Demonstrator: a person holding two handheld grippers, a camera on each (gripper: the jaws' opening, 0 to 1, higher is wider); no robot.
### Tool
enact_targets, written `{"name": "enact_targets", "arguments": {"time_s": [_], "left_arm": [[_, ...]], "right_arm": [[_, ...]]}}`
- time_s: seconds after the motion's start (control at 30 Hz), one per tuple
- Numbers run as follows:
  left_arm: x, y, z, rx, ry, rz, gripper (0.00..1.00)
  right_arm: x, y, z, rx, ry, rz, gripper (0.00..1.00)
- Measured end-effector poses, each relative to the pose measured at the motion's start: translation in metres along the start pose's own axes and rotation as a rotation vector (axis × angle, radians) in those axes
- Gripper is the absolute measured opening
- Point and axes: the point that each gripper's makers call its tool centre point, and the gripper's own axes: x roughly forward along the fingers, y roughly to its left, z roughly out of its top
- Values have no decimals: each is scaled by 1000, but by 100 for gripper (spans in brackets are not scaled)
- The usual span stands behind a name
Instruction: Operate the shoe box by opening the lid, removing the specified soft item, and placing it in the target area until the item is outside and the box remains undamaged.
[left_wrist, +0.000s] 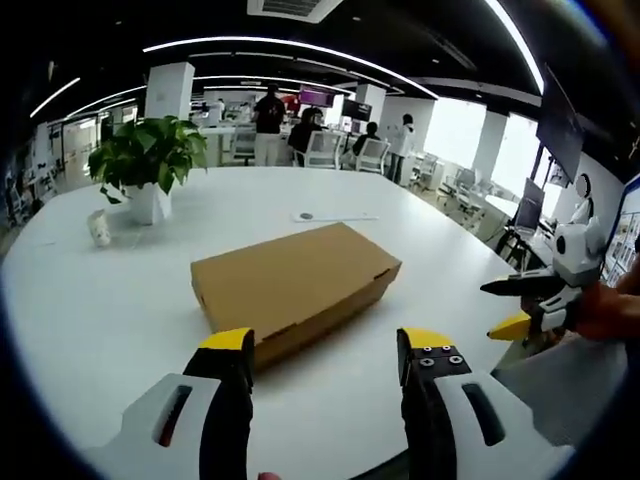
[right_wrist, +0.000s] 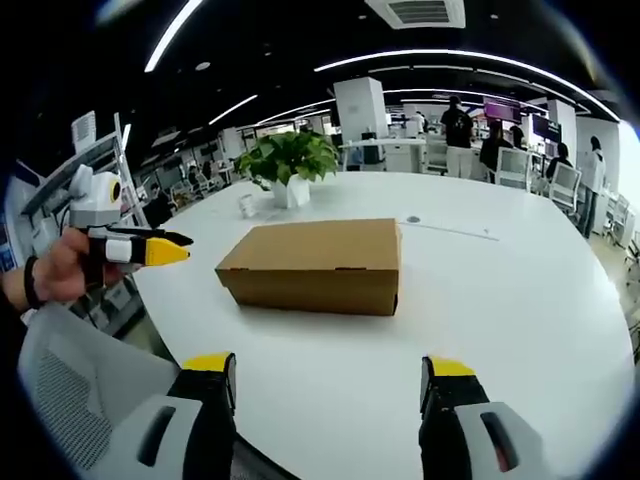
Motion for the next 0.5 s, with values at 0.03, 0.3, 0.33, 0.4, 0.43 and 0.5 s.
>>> {"name": "enact_targets", "arguments": {"time_s": [0.03,0.3,0.33,0.4,0.43,0.5], "left_arm": [[0,0,0,1,-1,0,59],[-1,0,2,-3,-8,0,59],[-1,1,2,-4,-7,-1,59],[0,0,2,-6,-6,-4,59],[0,0,2,-4,-5,-4,58],[0,-1,2,-5,-5,-7,58]], "right_arm": [[0,0,-1,-2,4,0,74],[1,0,-4,-10,21,-6,74],[1,0,-5,-8,23,-4,74],[1,1,-5,-7,24,-2,74],[1,1,-5,-9,25,-2,74],[1,2,-5,-9,24,-2,74]]}}
